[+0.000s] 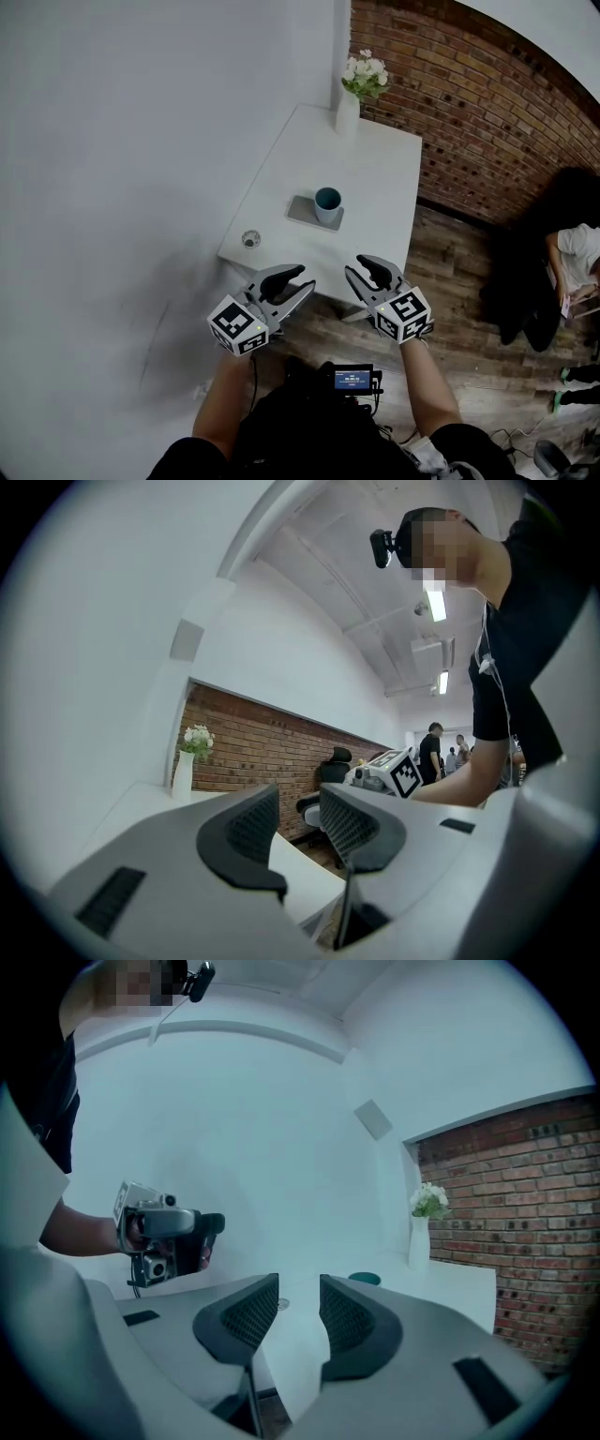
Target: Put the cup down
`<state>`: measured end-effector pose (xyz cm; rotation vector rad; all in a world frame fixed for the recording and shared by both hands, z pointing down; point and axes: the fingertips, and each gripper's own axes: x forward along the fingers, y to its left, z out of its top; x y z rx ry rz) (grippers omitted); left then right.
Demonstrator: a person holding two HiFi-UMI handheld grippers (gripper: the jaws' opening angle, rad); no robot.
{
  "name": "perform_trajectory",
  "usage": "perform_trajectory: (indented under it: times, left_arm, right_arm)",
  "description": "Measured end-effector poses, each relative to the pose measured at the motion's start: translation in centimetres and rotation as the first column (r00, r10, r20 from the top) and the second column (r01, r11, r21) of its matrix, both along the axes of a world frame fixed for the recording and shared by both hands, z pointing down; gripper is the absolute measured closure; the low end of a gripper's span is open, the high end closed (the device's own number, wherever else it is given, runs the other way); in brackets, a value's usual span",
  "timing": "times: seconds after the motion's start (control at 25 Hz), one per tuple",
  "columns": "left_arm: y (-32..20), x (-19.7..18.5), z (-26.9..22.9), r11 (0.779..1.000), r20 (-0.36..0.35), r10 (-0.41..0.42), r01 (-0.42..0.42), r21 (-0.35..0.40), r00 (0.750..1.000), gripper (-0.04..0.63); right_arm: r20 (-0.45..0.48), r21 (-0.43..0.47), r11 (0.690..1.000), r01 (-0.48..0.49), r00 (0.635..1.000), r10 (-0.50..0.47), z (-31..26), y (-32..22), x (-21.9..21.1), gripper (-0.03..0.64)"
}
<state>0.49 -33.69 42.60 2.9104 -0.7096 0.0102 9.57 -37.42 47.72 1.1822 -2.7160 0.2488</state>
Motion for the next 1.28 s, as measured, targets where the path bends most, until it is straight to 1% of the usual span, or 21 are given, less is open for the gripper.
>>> perform_trajectory:
  times: [0.28,0.48,0.84,1.28]
  left_arm:
    - [0.9,0.1,-0.3,1.0,-0.004,0.0,0.0,0.002,1.0,0.454]
    - [0.8,-0.1,0.2,1.0,-0.002,0.003,-0.003,0.002,1.0,0.456]
    - [1.4,0.7,0.1,1.0,-0.016,0.008,-0.008,-0.009,1.0,0.456]
    - [1.6,1.0,0.3,1.0,-0.011,0.023,-0.023,-0.017,1.0,0.457]
  right_arm:
    - [0.051,0.006,0.999,-0.035,0.998,0.035,-2.0,2.1,0.4,0.535]
    - [0.082,-0.001,0.999,-0.053,0.995,0.053,-2.0,2.9,0.1,0.563]
    - [0.105,-0.016,0.999,-0.049,0.993,0.05,-2.1,4.3,-0.1,0.584]
    - [0.091,-0.012,0.999,-0.049,0.995,0.05,-2.3,4.5,-0.2,0.594]
